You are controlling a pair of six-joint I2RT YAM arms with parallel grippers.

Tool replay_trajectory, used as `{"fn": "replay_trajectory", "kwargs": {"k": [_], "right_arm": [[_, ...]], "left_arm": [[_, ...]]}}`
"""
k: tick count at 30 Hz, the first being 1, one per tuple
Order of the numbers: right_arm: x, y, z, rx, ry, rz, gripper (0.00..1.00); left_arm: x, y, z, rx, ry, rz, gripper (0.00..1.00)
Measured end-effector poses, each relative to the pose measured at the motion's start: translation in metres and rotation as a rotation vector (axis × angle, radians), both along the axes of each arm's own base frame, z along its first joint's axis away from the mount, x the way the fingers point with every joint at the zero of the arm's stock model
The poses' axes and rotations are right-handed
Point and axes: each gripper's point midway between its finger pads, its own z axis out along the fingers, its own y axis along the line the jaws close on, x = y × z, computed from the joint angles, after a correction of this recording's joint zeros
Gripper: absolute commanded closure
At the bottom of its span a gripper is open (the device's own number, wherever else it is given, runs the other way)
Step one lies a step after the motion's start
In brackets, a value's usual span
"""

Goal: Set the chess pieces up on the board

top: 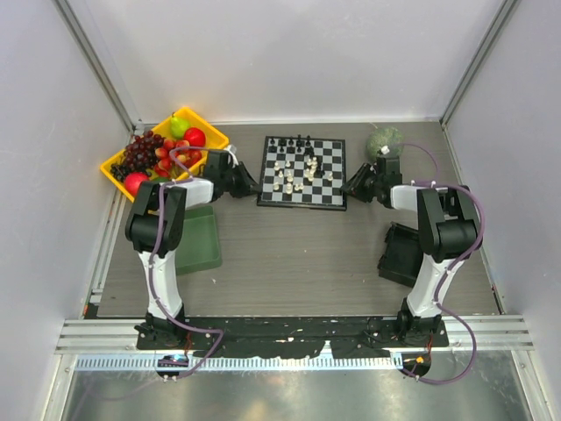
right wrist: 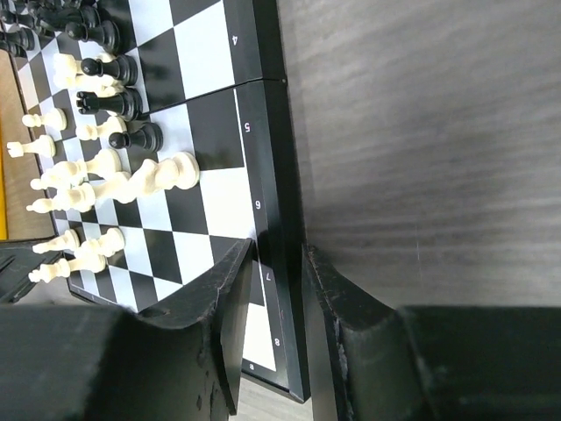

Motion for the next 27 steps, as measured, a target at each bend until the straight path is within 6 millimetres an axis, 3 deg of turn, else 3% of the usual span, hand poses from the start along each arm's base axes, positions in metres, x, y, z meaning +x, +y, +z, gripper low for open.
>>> {"fn": "replay_trajectory", "kwargs": {"k": [8,21,27], "right_arm": [[-0.038,0.012,0.000,-0.061,-0.003,0.004,0.66],[-0.134,0.038,-0.001,-0.183,-0.082,-0.003,0.67],[-0.168,0.032,-0.001,-0.203,-0.101,-0.010,0.66]], "left_arm": [[-0.039,0.009,-0.001,0.033,0.001,0.016,0.85],[-0.105,0.029,-0.003,0.165,-0.037,0.028,0.85],[-0.138,0.019,-0.005,0.194,-0.071,-0.004,0.84]]}}
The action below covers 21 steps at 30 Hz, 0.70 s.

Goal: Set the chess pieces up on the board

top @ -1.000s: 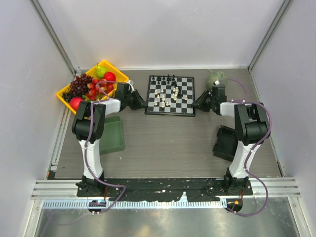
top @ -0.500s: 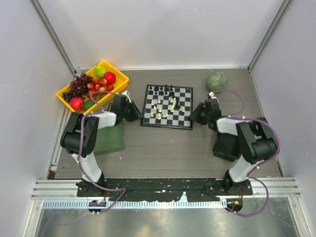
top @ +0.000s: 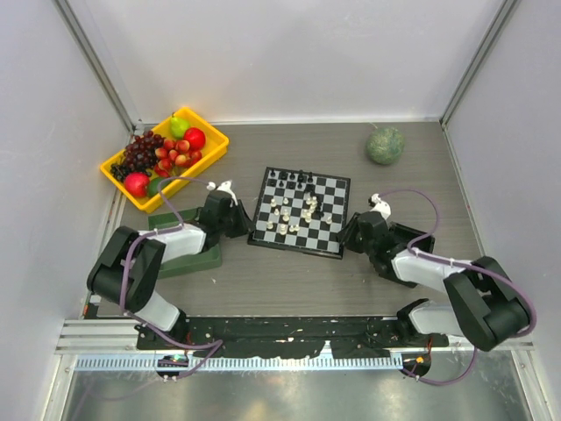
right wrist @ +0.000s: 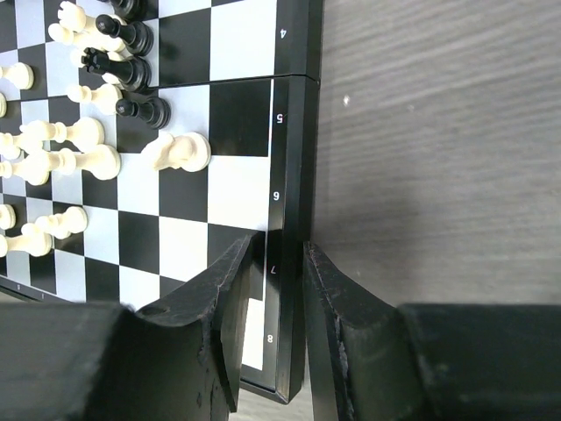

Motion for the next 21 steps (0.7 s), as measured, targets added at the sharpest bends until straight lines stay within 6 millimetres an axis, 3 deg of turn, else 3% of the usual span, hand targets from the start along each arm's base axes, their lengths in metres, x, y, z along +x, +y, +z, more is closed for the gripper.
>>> {"fn": "replay_trajectory", "kwargs": {"k": [11,21], "right_arm": [[-0.038,-0.018,-0.001,-0.006,-0.017,0.001,0.66],[-0.063,-0.013,-0.001,-0.033,-0.003,0.064,0.66]], "left_arm": [[-0.049,-0.017,-0.003,-0.024,-0.059,-0.004,0.85],[-0.087,-0.010,-0.008,-0.057,-0.050,0.018,0.83]]}}
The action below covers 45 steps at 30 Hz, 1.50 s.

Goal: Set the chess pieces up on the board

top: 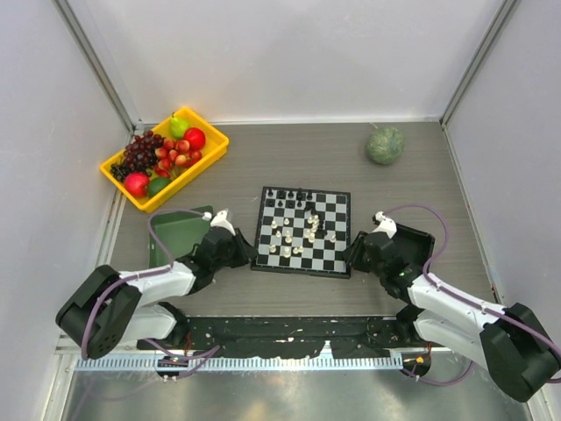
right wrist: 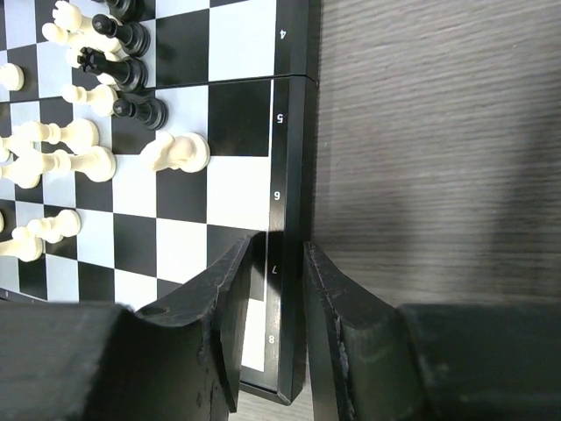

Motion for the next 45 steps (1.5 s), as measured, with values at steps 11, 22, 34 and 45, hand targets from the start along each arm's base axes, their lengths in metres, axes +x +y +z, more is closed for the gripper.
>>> {"fn": "replay_trajectory", "kwargs": {"k": [11,22,34,45], "right_arm": [[-0.037,0.013,0.011,-0.076,0.071,0.190,0.47],[0.005,0.027,0.099,-0.139,-0.118,0.232,0.42],[0.039,0.045,0.104,-0.236,-0.074,0.312,0.48],[0.044,0.052,0.078,-0.242,0.020,0.379,0.49]], "left_arm": [[-0.046,0.006,0.009,0.027,0.085,-0.071,0.44],[-0.038,0.040,0.081,0.190,-0.071,-0.047,0.00],[0.002,0.100,0.133,0.507,-0.196,0.074,0.00],[-0.008,0.141,0.178,0.601,-0.247,0.108,0.00]]}}
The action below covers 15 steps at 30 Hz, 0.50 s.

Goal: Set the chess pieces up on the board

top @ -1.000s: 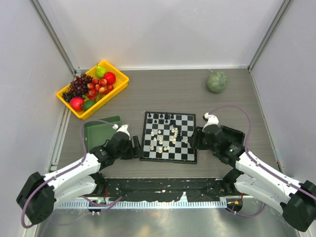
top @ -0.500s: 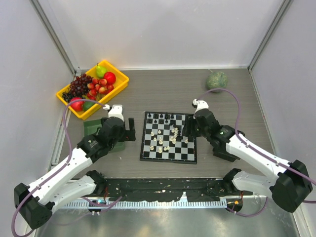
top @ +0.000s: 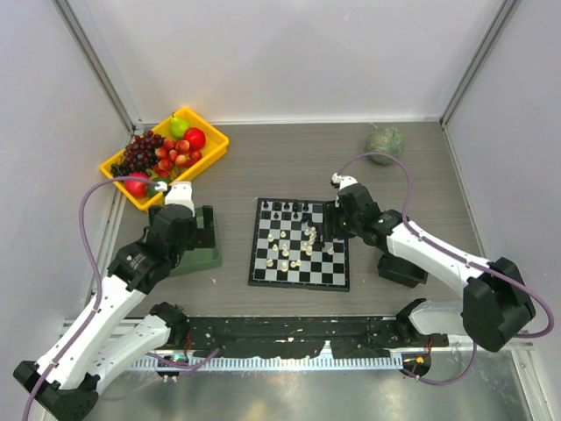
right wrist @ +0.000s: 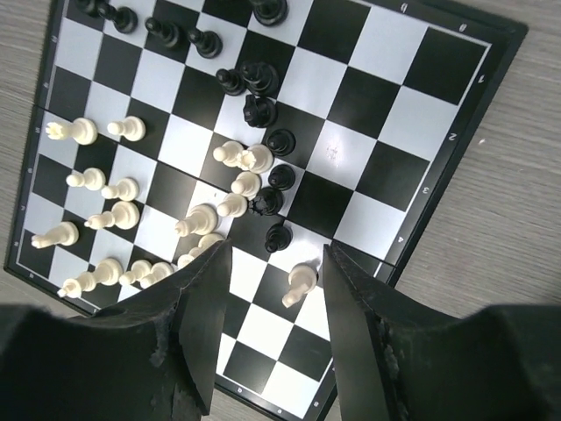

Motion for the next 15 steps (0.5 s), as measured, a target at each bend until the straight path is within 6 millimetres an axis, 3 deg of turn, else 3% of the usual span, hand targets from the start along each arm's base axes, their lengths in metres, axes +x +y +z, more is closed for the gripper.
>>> {"fn": "replay_trajectory", "kwargs": {"k": [5,15], "right_arm": [[0.001,0.008,-0.018,-0.008,0.071,0.029,0.50],[0.028,0.028,-0.017,0.000,0.076,0.048,0.54]], "left_arm": [[0.000,0.005,-0.005,0.014,0.010,0.017,0.00],[0.000,0.010,-0.013,0.079,0.072,0.026,0.00]]}}
